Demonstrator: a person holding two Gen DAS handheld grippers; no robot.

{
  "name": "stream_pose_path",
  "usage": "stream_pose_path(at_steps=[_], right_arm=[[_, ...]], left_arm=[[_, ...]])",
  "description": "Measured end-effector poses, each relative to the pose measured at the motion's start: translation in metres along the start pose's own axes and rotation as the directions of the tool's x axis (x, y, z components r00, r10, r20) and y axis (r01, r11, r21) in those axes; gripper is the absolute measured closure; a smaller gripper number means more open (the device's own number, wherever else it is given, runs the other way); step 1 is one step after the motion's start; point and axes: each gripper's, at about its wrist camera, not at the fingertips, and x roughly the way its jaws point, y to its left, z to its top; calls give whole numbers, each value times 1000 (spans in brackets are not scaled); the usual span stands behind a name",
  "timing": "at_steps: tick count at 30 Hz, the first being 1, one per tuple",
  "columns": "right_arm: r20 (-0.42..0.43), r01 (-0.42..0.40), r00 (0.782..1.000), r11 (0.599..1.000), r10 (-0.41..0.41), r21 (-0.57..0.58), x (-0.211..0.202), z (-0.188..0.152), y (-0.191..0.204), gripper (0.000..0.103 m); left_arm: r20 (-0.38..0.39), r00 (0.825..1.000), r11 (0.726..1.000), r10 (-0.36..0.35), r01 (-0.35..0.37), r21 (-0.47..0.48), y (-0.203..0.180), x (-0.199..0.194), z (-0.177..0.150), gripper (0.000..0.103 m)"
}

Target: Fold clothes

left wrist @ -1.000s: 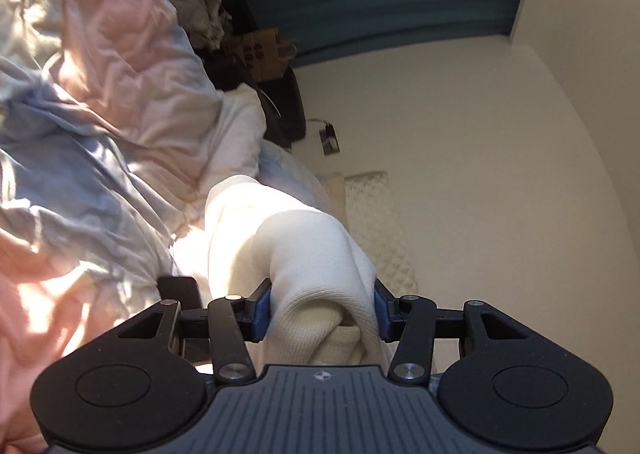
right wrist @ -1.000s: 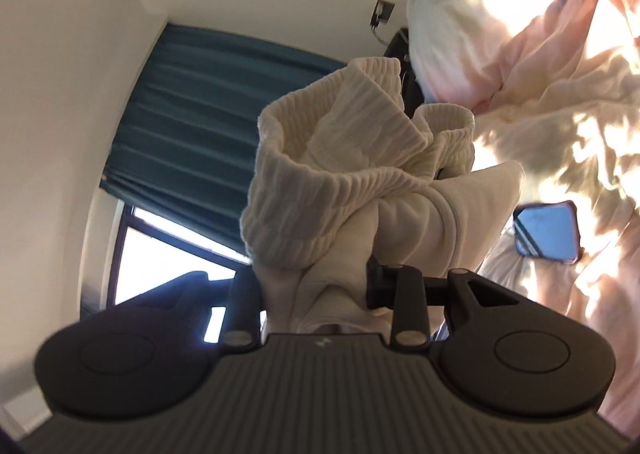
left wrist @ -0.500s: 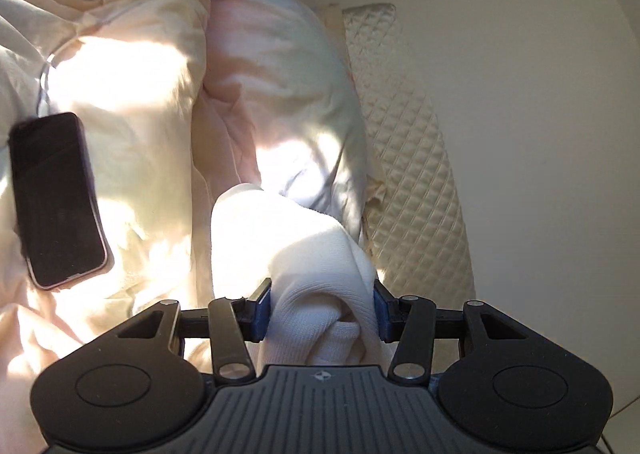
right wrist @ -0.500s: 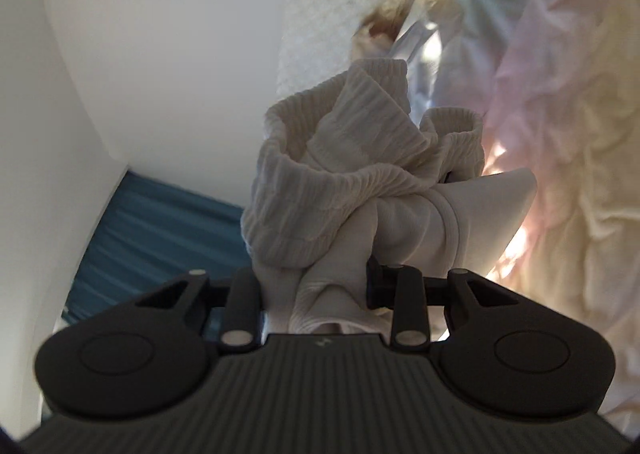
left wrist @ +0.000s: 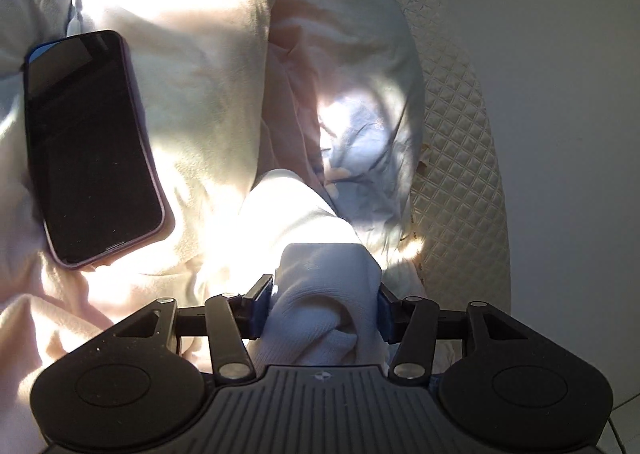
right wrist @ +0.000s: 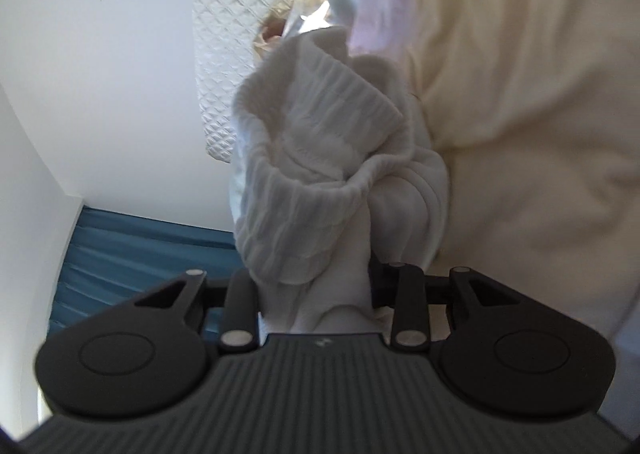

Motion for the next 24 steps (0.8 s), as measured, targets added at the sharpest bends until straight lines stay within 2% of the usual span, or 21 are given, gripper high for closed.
stream_pose_path(at_steps=[4, 8, 10, 11, 16, 17, 18, 19, 24], right_arm=[[-3, 4, 1000, 999, -4, 37, 0, -6, -20, 62], [-12, 50, 999, 998, -50, 46, -8, -4, -15, 60], [-16, 74, 997, 996, -73, 50, -13, -3, -13, 58], [-18, 86, 996, 995, -85, 52, -15, -2, -11, 57], [-30, 144, 989, 988, -142, 63, -26, 1, -5, 39], [-33, 155, 988, 986, -154, 64, -28, 2, -3, 29], [-35, 167, 986, 984, -165, 66, -30, 2, -2, 24], [-38, 179, 984, 982, -176, 68, -32, 3, -1, 21], [18, 256, 967, 960, -255, -117, -57, 4, 39, 16]], left_arm=[[-4, 1000, 999, 23, -23, -34, 9, -3, -6, 45], [5, 998, 997, 65, -65, -35, -3, -20, -15, 39], [20, 998, 997, 64, -63, -37, -15, -41, -19, 22], [23, 998, 998, 55, -54, -27, -21, -56, -23, 21], [23, 996, 991, 82, -84, 105, -47, -87, -40, 17], [29, 996, 986, 88, -92, 139, -53, -94, -44, 14], [41, 995, 981, 93, -98, 169, -58, -103, -48, 6], [54, 994, 974, 97, -106, 200, -64, -113, -53, 1], [97, 990, 924, 98, -126, 361, -103, -152, -77, 0]])
